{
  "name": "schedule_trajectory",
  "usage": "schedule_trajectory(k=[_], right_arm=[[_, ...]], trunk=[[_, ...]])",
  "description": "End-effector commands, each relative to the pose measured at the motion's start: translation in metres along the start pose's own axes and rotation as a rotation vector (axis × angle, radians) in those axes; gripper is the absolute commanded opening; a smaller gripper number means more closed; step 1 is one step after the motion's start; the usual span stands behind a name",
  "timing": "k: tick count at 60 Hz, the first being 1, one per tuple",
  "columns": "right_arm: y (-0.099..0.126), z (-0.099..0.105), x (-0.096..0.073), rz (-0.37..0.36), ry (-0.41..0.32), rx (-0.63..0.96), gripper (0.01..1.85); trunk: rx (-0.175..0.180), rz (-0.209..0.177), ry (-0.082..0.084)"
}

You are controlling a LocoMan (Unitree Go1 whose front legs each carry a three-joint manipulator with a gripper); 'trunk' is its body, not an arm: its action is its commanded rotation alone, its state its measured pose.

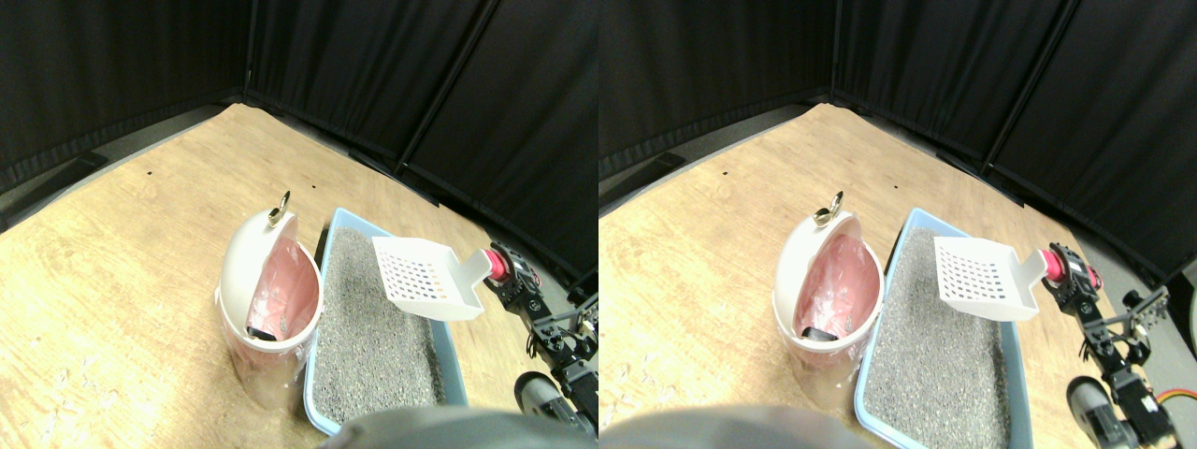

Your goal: Scoop (unimanual)

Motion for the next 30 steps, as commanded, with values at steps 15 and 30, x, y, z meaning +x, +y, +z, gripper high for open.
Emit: schedule_trajectory(k=[15,30], right_arm=[[-0.023,-0.007,-0.010,-0.088,-0.090,0.069,0.06],[-0.037,-0.030,-0.018,-0.123,-0.081,0.131,0.06]], trunk=[[0.052,-0.071,-0.012],[0.087,-0.117,0.003]])
